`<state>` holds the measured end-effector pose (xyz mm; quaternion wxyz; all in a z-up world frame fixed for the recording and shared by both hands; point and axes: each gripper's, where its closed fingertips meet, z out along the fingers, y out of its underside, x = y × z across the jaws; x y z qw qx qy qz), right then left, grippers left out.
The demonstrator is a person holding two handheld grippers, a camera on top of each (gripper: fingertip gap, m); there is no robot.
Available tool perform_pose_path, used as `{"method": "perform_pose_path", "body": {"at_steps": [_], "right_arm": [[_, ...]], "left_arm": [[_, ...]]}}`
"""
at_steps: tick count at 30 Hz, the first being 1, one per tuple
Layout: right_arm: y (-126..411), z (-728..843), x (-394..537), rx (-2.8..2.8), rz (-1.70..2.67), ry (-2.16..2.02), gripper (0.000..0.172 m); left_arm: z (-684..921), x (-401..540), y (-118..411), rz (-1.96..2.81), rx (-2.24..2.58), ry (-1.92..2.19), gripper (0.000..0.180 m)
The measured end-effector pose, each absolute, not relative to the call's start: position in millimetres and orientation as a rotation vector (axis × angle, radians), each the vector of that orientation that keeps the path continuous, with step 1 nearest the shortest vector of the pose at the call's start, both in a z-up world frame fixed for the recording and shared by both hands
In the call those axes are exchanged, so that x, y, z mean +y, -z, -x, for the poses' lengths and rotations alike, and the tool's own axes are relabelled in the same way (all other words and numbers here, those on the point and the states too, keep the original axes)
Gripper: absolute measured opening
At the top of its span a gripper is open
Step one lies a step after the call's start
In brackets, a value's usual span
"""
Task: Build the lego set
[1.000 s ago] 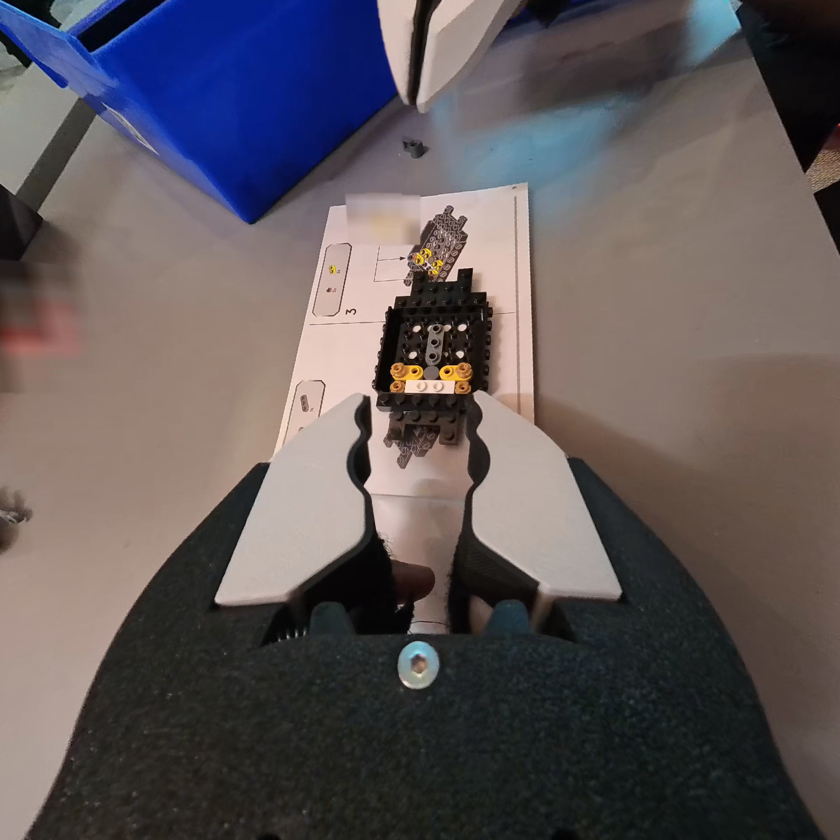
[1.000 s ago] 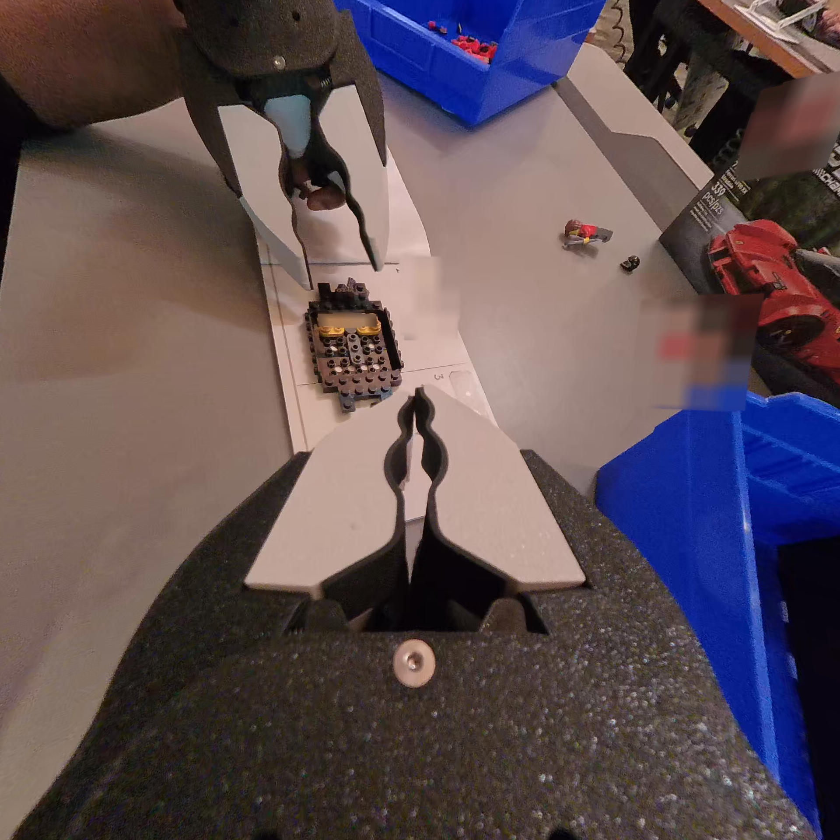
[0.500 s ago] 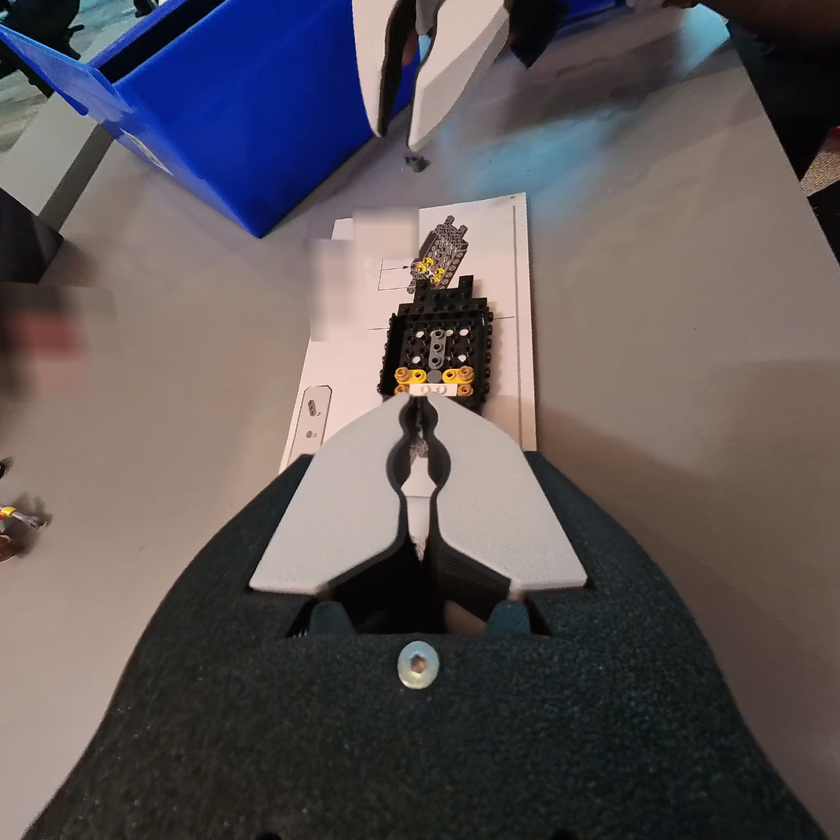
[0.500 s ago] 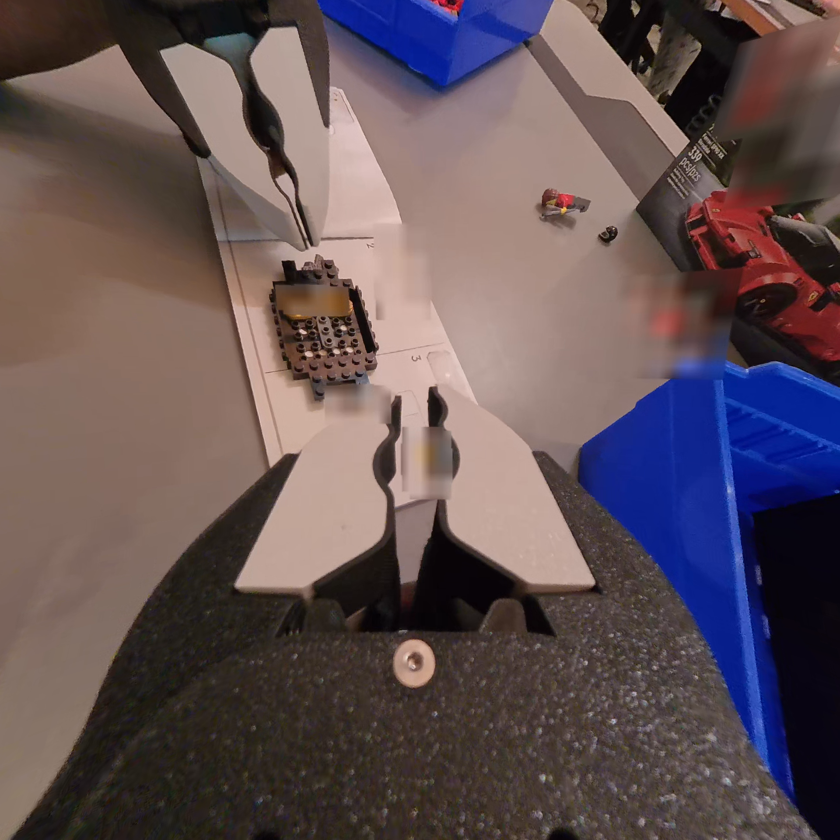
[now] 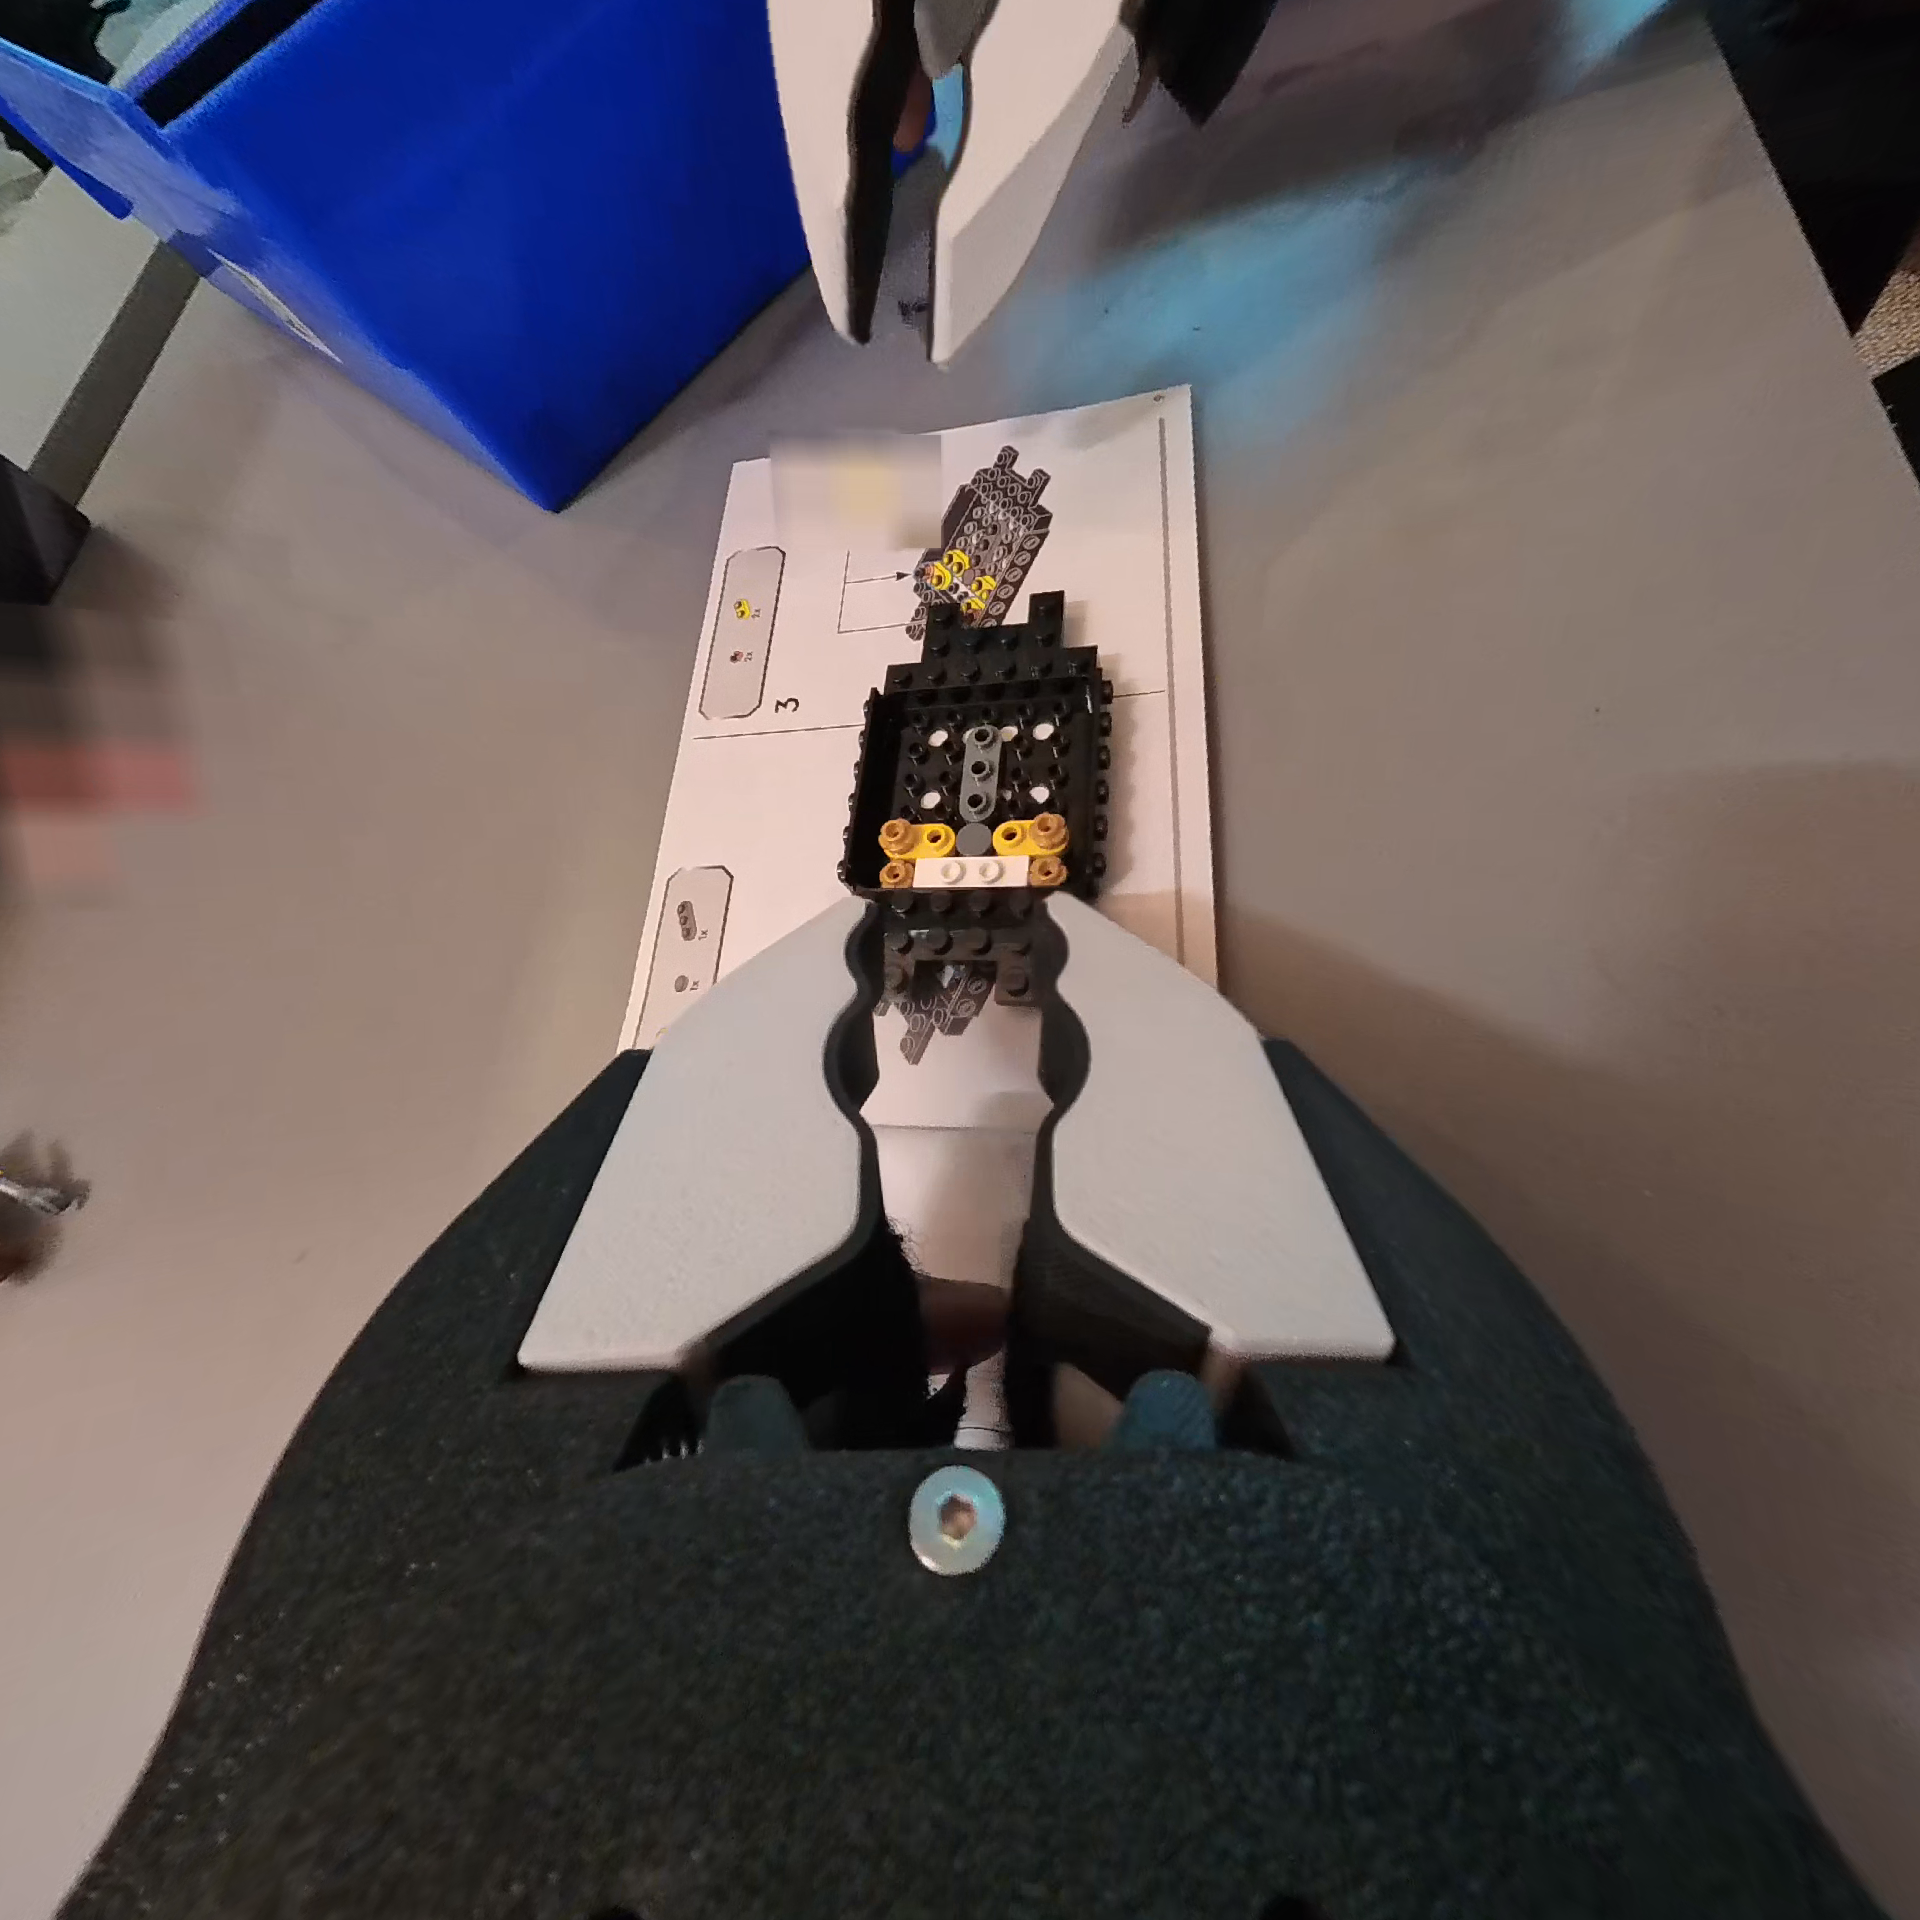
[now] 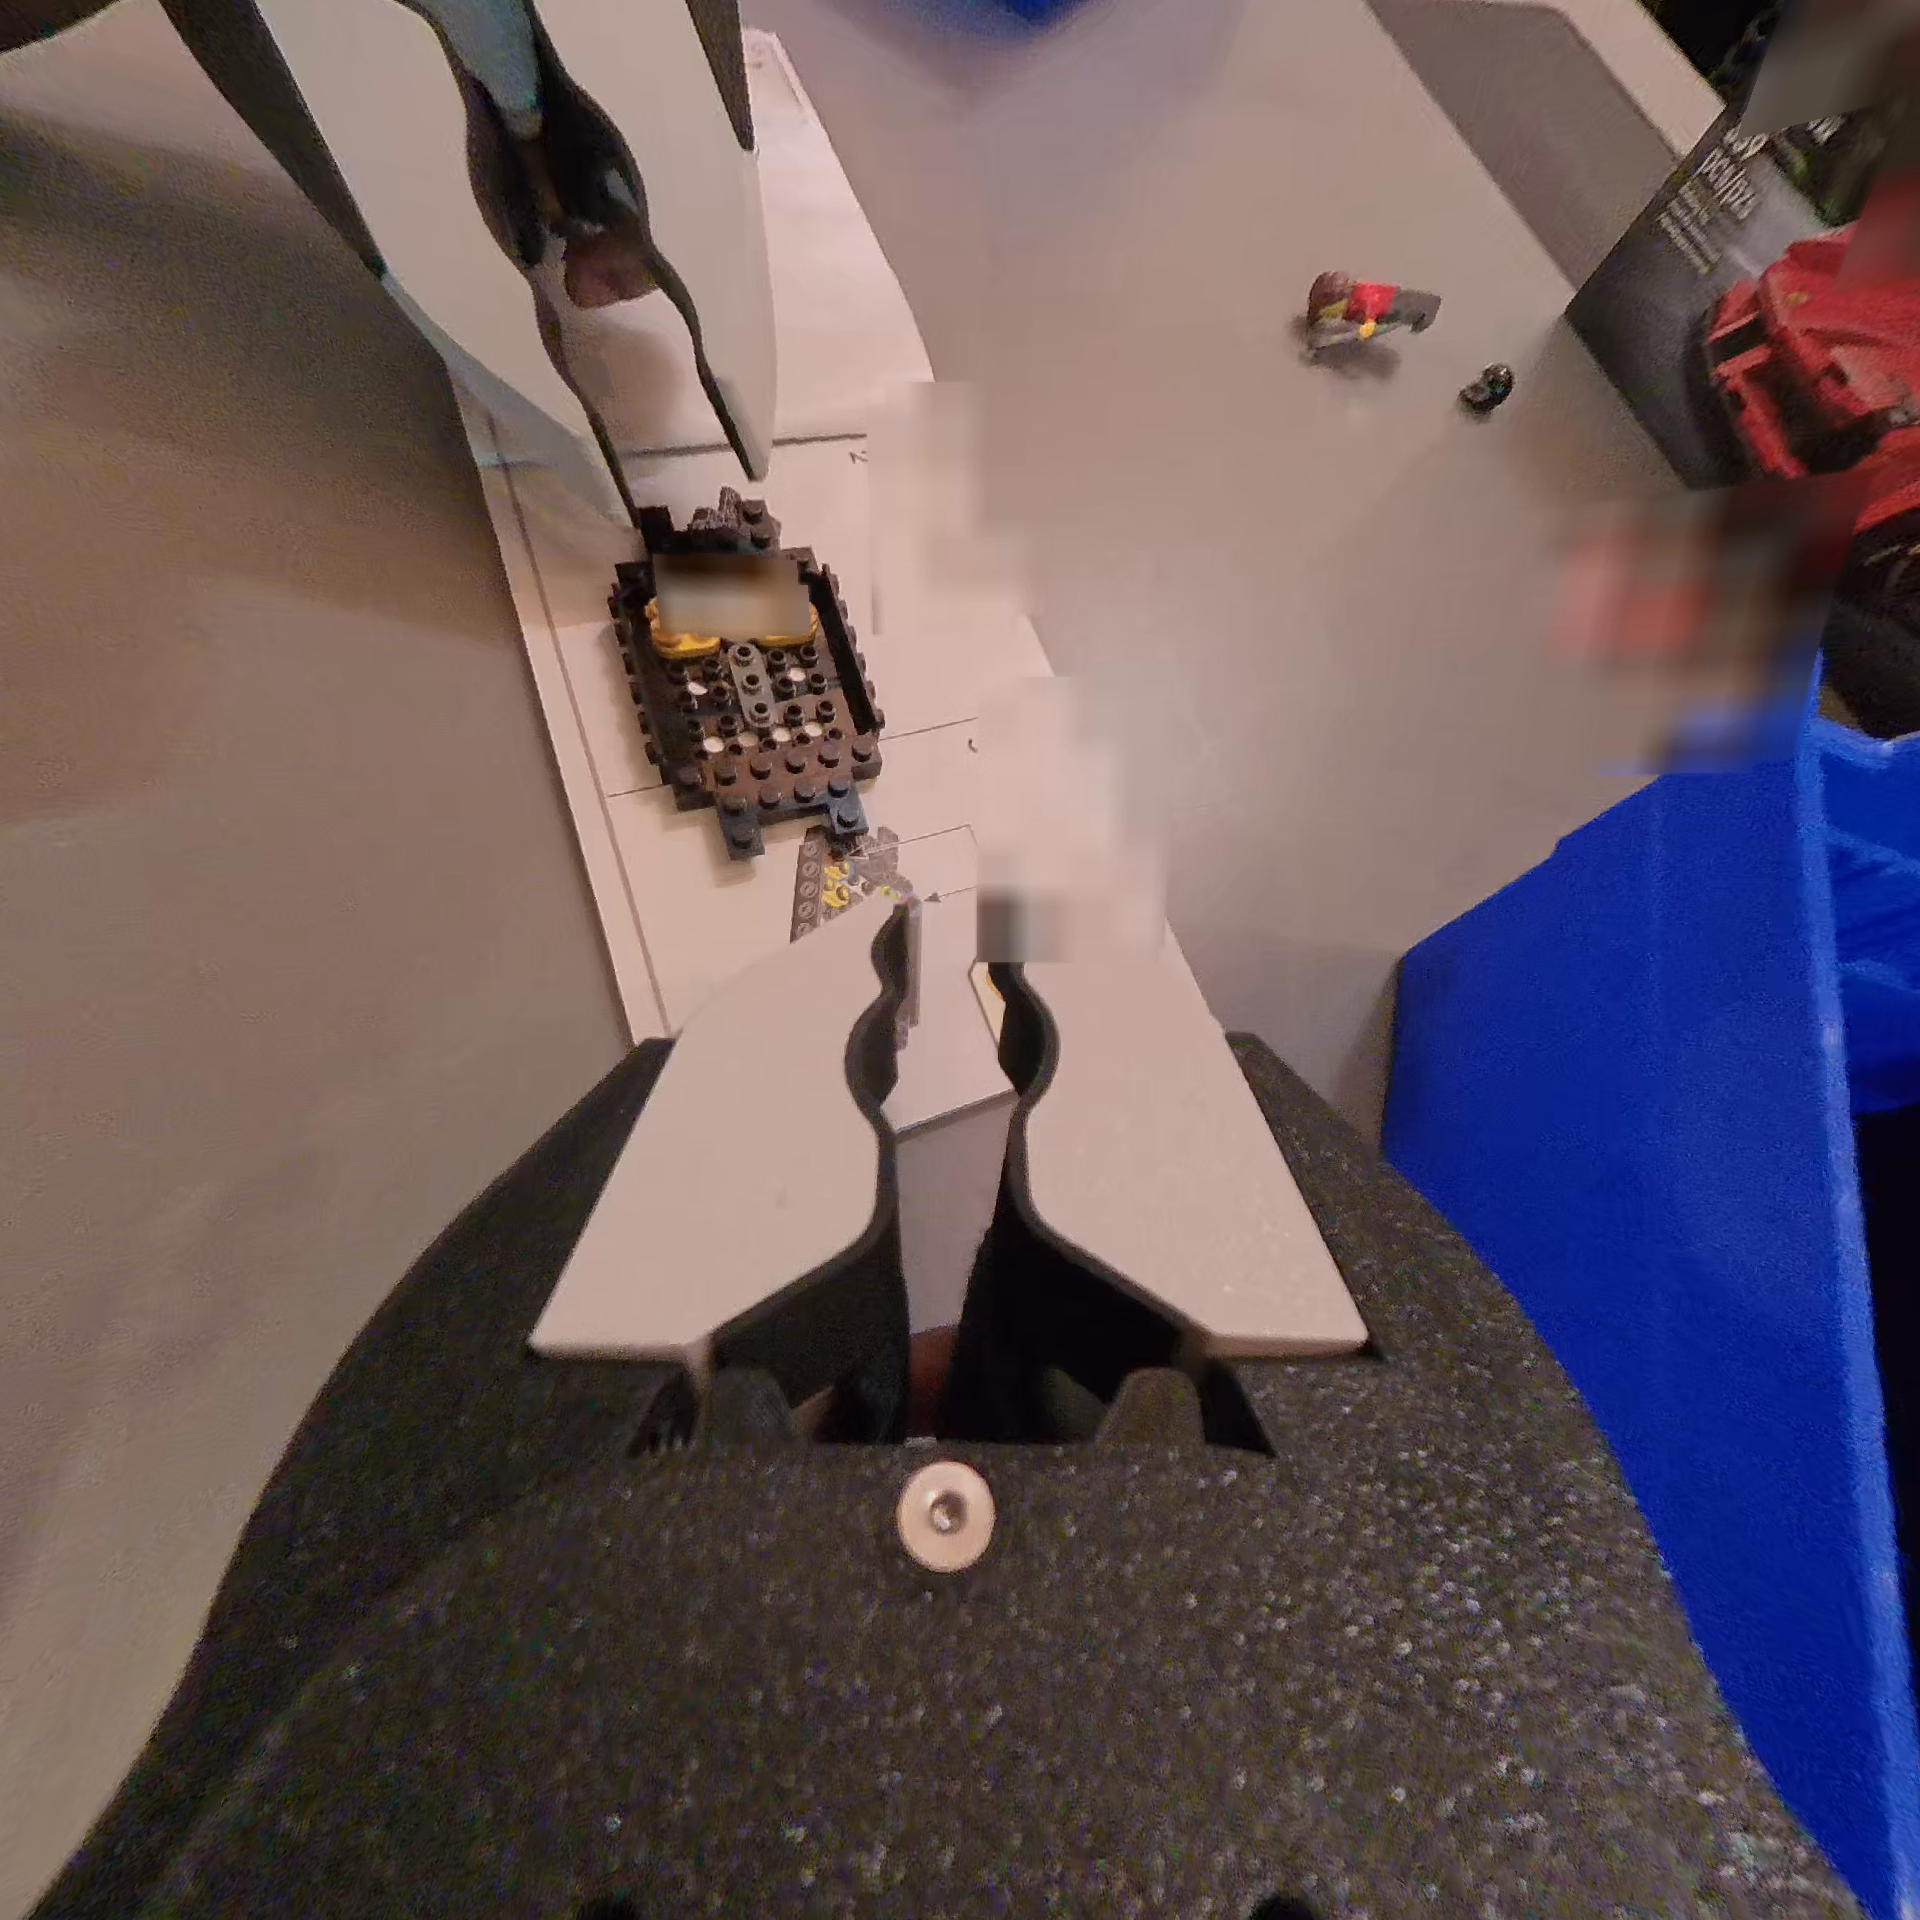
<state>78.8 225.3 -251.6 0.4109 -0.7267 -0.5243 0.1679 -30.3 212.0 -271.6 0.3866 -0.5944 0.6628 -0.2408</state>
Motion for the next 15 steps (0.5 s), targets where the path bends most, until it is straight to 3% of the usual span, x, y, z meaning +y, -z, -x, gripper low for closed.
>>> {"method": "perform_pose_path", "body": {"at_steps": [15], "right_arm": [[280.4, -87.1, 220.7, -1.365, 2.007, -0.423, 0.015]], "left_arm": [[31.1, 211.5, 276.4, 1.517, 1.713, 0.596, 0.03]]}}
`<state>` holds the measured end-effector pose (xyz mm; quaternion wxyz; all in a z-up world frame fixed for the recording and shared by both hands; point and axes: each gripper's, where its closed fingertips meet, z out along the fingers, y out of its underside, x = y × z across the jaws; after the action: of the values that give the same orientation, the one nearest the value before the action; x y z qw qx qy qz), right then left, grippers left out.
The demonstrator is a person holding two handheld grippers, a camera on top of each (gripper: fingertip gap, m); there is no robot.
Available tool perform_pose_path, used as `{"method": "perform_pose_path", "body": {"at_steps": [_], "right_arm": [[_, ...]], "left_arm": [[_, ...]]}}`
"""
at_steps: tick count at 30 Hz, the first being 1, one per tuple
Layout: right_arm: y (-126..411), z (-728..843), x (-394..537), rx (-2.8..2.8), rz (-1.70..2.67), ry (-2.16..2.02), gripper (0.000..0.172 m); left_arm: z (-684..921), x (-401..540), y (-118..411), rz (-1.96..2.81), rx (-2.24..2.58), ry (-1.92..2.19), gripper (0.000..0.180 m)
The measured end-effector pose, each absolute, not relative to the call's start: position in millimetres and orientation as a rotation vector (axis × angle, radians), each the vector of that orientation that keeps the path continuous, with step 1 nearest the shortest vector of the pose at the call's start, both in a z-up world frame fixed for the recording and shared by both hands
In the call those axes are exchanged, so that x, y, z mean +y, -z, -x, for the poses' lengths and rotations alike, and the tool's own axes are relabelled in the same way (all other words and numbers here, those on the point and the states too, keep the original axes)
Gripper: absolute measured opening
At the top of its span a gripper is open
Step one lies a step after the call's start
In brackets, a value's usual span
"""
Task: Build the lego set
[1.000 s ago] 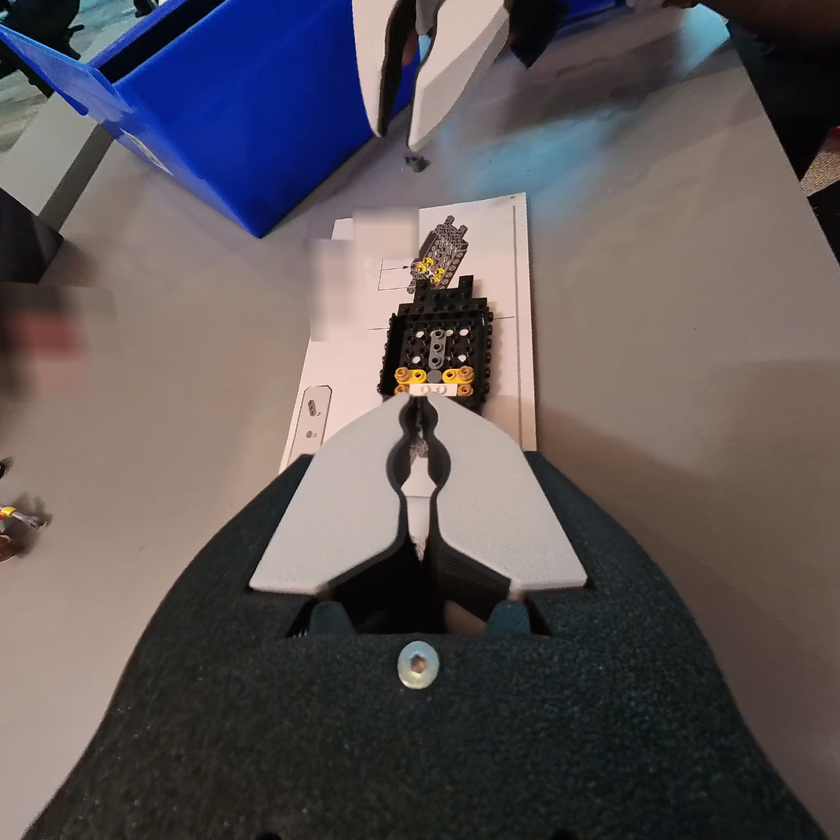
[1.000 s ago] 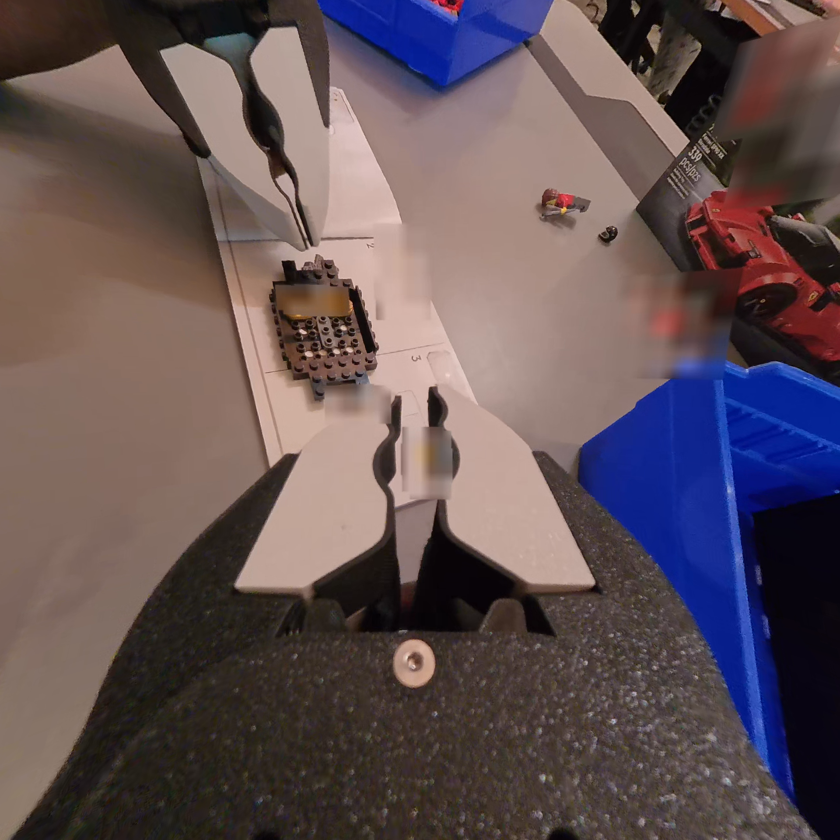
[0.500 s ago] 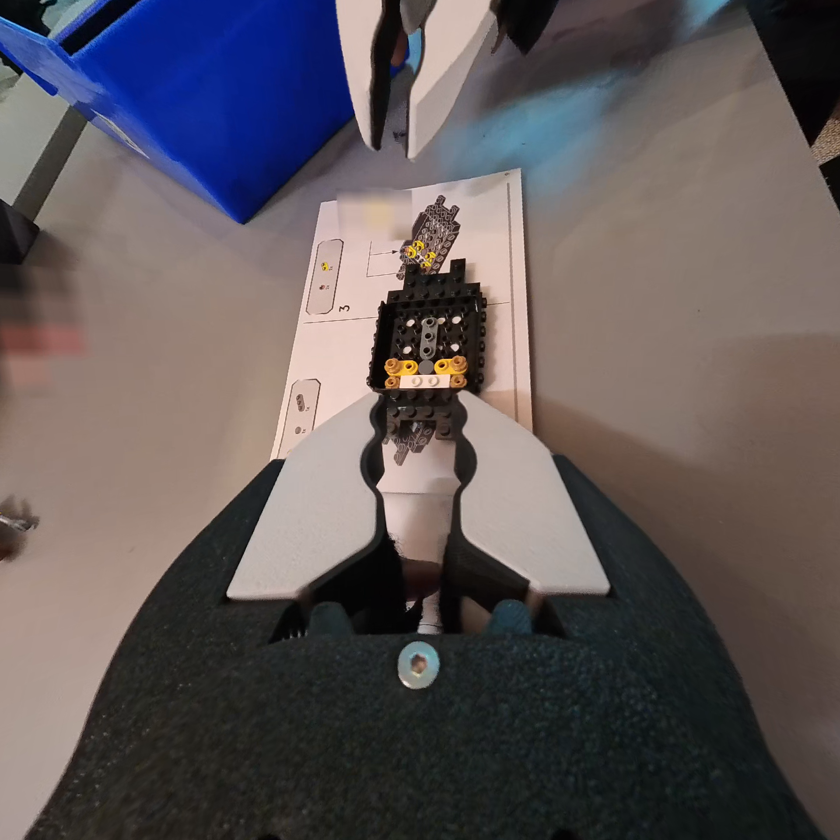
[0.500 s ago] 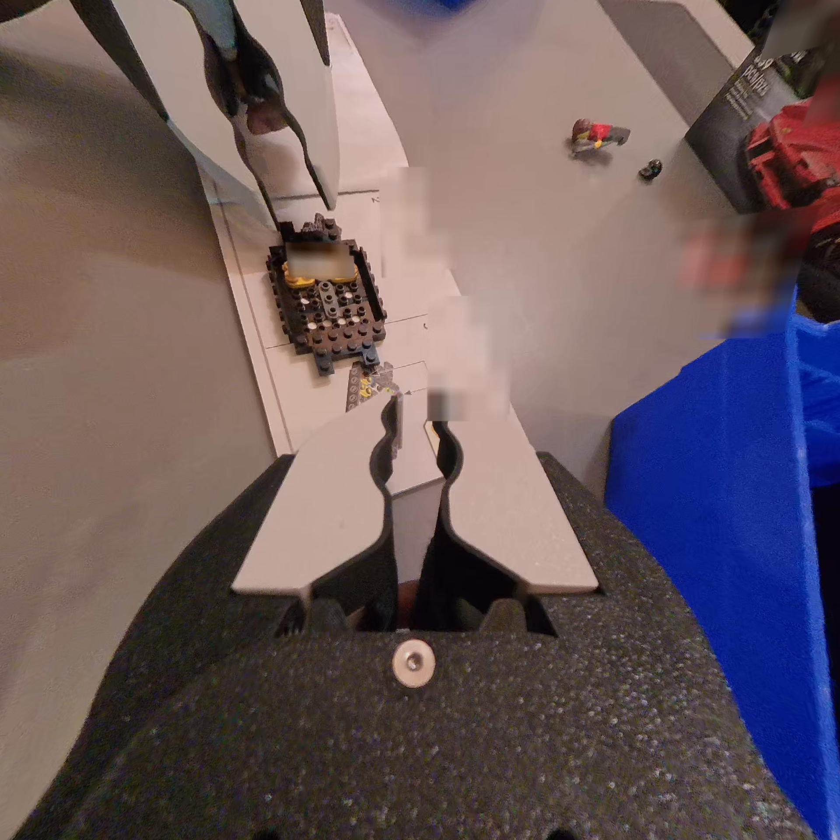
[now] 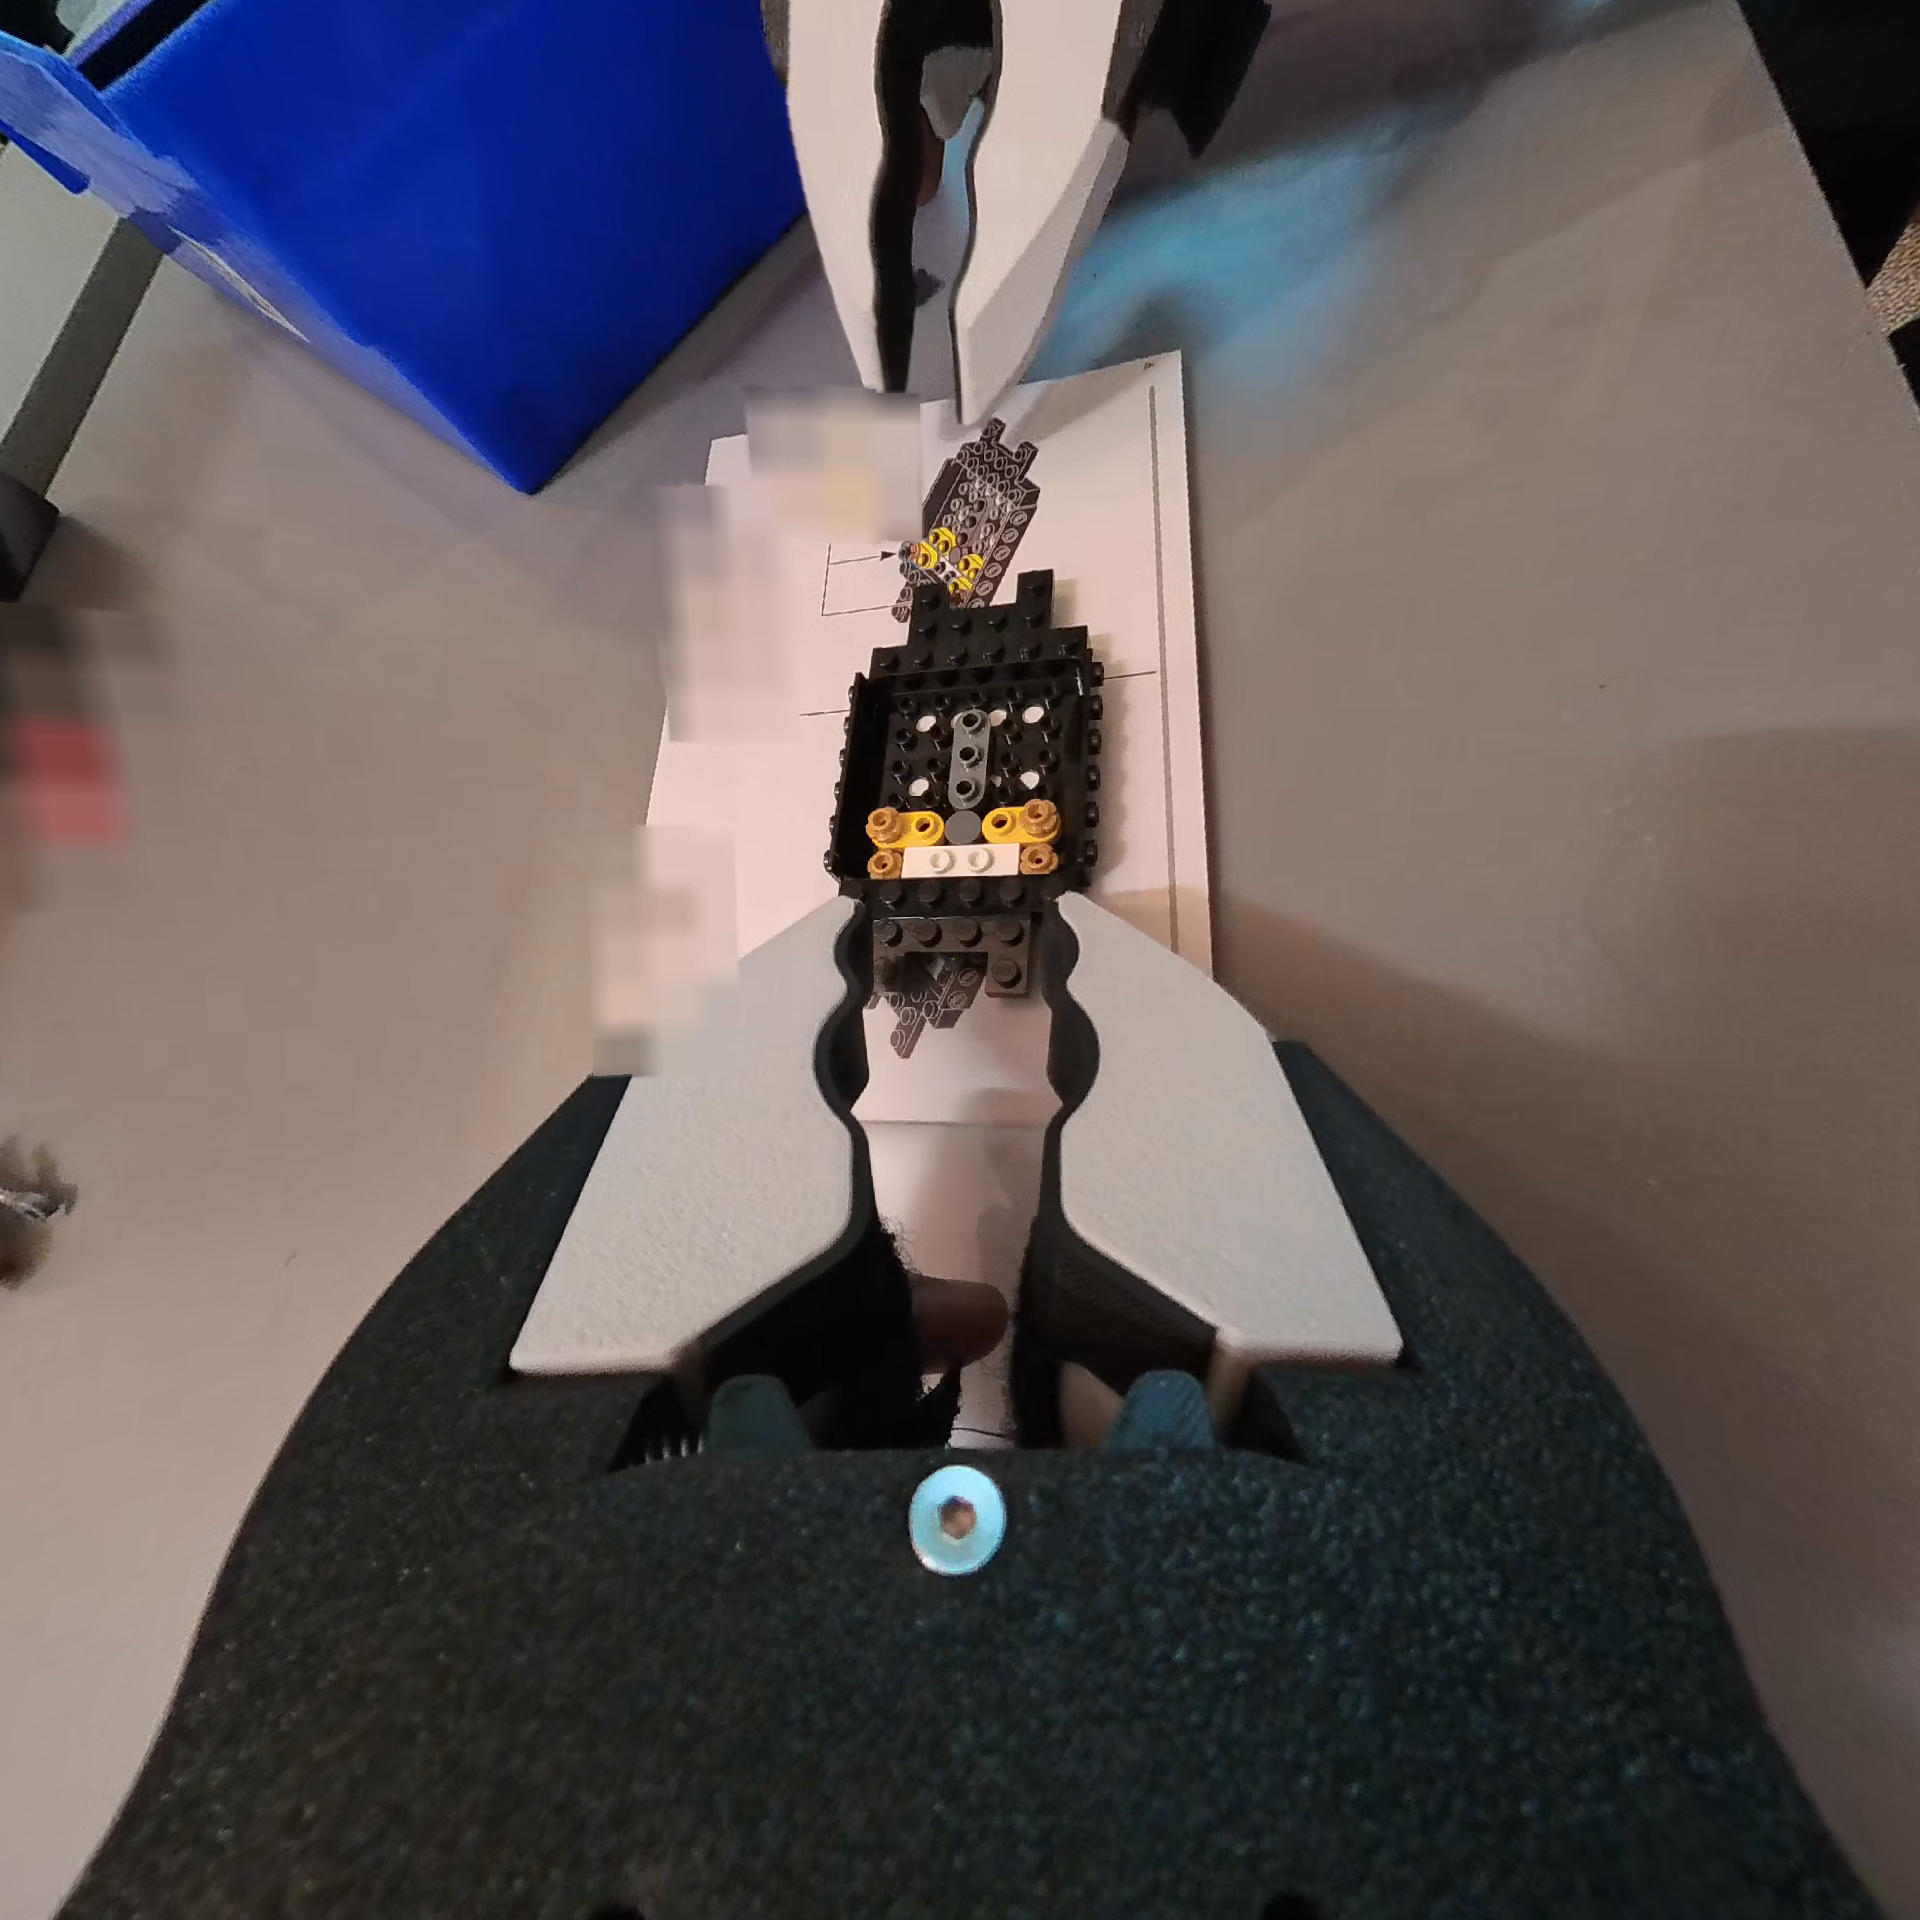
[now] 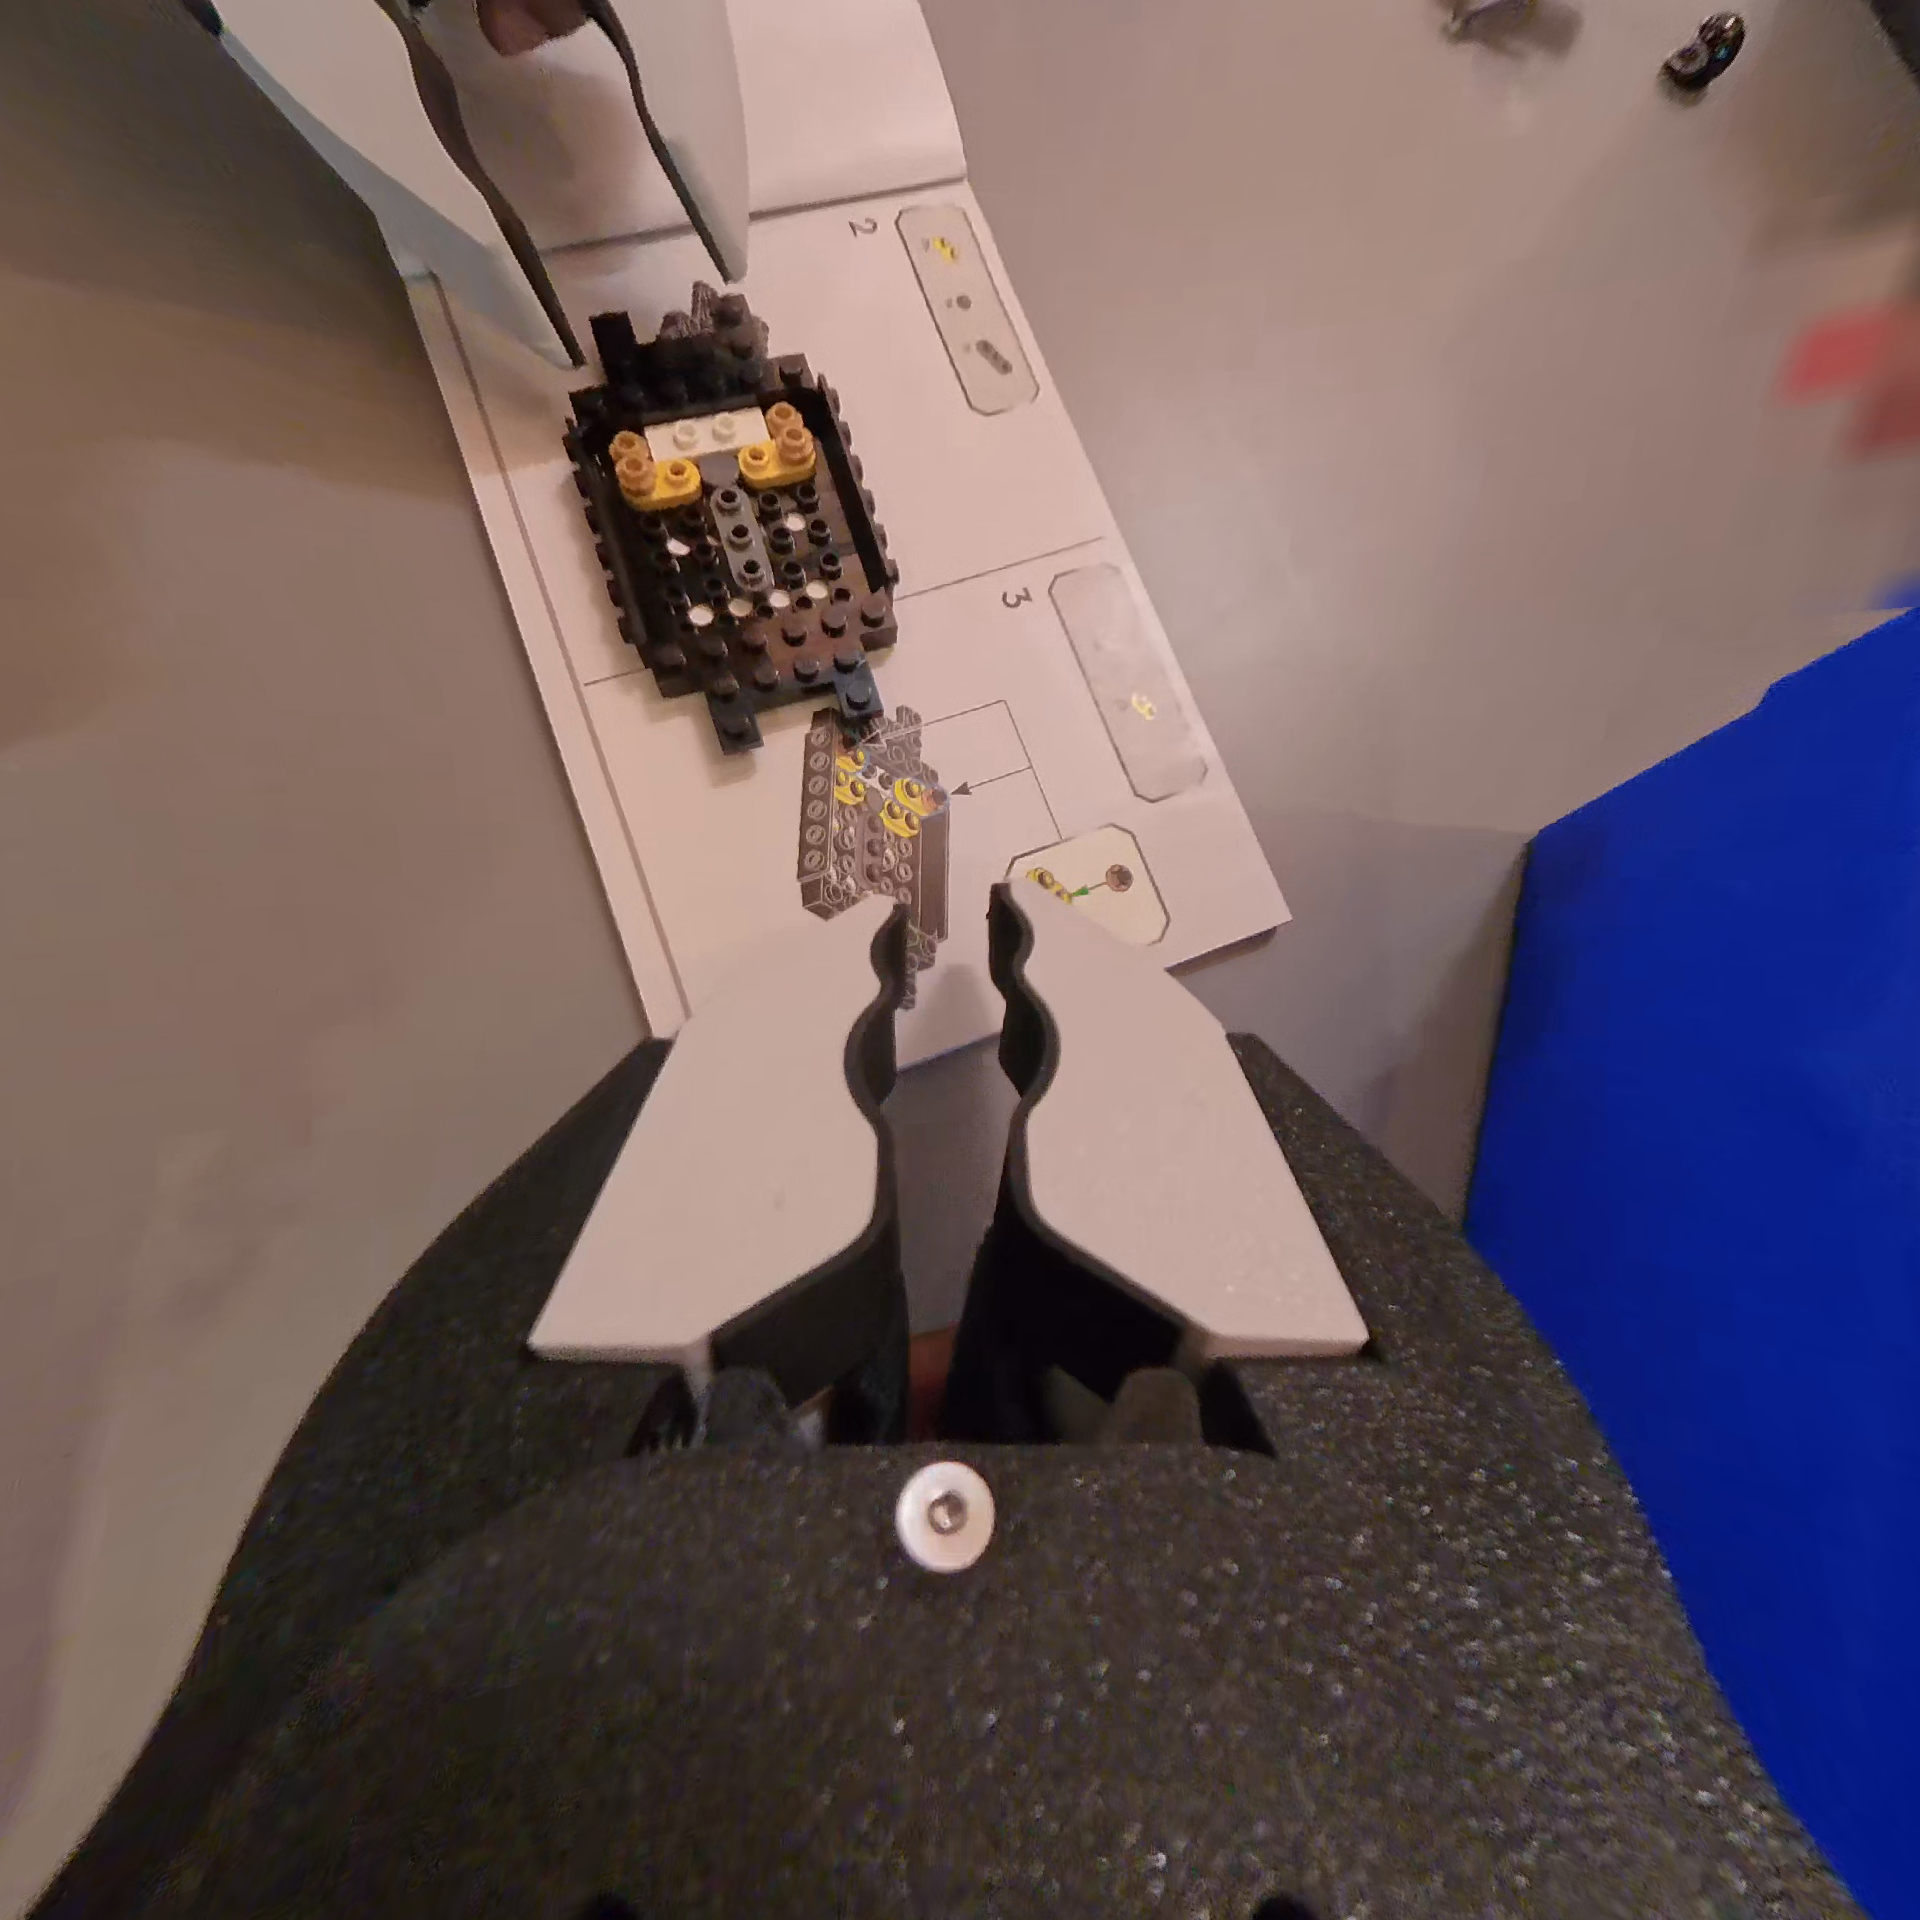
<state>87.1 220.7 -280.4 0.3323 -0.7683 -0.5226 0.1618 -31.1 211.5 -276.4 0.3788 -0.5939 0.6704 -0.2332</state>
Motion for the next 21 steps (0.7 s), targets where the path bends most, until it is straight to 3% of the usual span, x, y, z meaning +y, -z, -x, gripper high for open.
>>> {"method": "perform_pose_path", "body": {"at_steps": [21], "right_arm": [[291.6, -91.1, 217.8, -1.394, 2.072, -0.412, 0.015]], "left_arm": [[33.0, 213.6, 279.5, 1.532, 1.714, 0.584, 0.03]]}}
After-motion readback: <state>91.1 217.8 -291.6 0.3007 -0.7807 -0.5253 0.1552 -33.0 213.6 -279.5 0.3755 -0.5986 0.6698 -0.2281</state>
